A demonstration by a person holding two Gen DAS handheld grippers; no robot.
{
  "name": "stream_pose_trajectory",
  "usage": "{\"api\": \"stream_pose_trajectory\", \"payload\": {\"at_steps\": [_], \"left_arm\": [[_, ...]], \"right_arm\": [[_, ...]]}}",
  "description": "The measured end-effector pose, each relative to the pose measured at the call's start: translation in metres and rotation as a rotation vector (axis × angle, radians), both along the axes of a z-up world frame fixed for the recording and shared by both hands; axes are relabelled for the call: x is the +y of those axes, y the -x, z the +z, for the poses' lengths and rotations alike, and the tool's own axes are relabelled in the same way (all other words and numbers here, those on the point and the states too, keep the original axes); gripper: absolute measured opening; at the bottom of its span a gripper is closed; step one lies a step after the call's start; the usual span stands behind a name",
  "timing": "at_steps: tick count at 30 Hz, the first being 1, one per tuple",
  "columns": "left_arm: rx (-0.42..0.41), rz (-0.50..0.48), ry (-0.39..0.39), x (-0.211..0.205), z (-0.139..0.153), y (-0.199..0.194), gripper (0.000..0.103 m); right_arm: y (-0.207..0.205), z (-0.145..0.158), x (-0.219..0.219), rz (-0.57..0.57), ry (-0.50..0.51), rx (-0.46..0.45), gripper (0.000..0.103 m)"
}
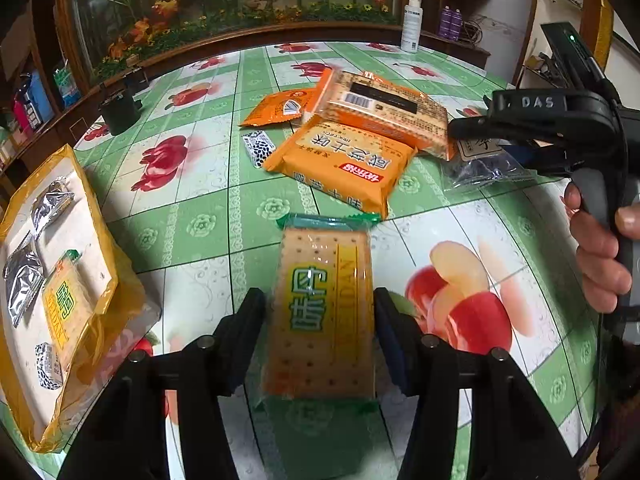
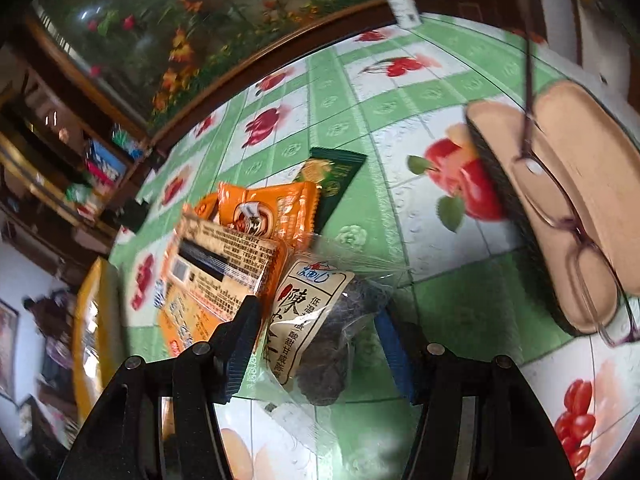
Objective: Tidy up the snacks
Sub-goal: 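Grasp a WEIDAN cracker pack with the left tool while the right tool grasps a dried-fruit bag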
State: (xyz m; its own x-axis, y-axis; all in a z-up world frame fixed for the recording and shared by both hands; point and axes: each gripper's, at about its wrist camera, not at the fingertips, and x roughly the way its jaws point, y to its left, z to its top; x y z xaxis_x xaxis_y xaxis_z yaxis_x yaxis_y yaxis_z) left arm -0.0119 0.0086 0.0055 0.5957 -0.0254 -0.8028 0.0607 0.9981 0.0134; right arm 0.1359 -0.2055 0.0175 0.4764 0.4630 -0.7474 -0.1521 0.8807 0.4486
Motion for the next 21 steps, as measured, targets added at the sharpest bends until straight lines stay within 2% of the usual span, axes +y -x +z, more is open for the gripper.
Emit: {"api": "stream_pose_trajectory", "payload": {"at_steps": [2, 5, 6, 7, 12, 16, 21], "left_arm": [[-0.004, 0.007, 0.001, -0.001, -0.001, -0.002, 0.061], [-0.007, 0.014, 0.010, 0.000, -0.001, -0.002, 0.064], [-0.011, 0.023, 0.010, 0.001, -0.001, -0.002, 0.057], [-0.017, 0.035, 0.012, 0.003, 0.000, -0.002, 0.045], [-0.027, 0.082, 0.043, 0.015, 0.001, -0.001, 0.045], [-0.027, 0.082, 0.034, 0.015, 0.001, -0.001, 0.045], [-0.032, 0.087, 0.027, 0.015, 0.001, -0.002, 0.045]], "right_arm": [[0.000, 0.000, 0.011, 0.026, 0.063, -0.028, 0.062], [0.006, 0.001, 0.018, 0.055, 0.125, -0.063, 0.055], [0.008, 0.002, 0.018, 0.063, 0.124, -0.068, 0.054], [0.010, 0.002, 0.017, 0.062, 0.122, -0.071, 0.053], [0.022, 0.012, 0.001, -0.020, 0.129, -0.118, 0.050], [0.029, 0.025, -0.013, -0.094, 0.117, -0.178, 0.050], [0.039, 0.039, -0.010, -0.074, 0.055, -0.242, 0.050]]}}
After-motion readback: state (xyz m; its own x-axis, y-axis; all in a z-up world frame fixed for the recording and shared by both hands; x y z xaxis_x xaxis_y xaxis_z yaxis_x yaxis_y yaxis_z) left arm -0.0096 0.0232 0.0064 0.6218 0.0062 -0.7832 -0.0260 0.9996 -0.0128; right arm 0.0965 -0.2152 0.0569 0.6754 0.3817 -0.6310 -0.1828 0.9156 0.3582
